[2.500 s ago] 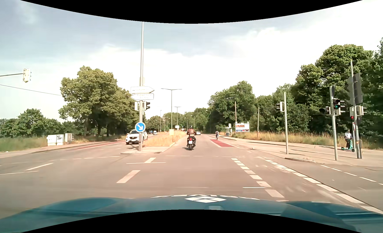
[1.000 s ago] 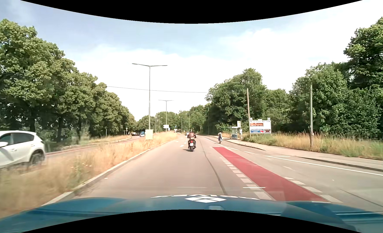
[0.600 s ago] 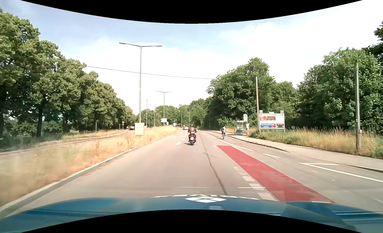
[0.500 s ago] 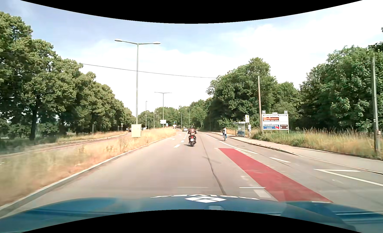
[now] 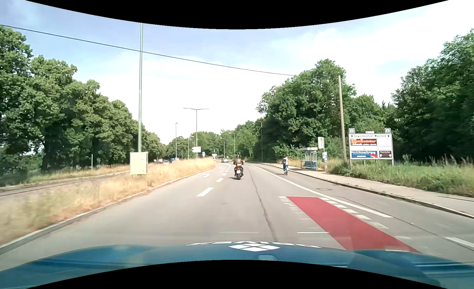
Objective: Follow the waypoints while adhering to traffic rules and regulations
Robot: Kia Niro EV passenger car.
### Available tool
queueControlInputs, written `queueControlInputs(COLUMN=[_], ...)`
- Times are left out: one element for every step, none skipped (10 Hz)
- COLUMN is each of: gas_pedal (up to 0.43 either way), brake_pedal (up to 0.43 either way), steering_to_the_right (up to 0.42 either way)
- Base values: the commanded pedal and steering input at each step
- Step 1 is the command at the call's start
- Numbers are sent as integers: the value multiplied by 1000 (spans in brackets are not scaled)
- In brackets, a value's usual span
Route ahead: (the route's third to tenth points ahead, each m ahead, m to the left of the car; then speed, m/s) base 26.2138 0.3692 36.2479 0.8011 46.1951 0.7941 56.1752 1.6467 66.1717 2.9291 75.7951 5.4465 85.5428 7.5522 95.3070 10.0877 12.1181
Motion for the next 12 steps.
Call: queueControlInputs(gas_pedal=[157, 157, 157, 157, 150, 130, 118, 118, 118, 118, 98, 98], brake_pedal=[0, 0, 0, 0, 0, 0, 0, 0, 0, 0, 0, 0], steering_to_the_right=[-6, -6, -6, -6, -6, -6, -6, -6, -7, -7, -7, -6])
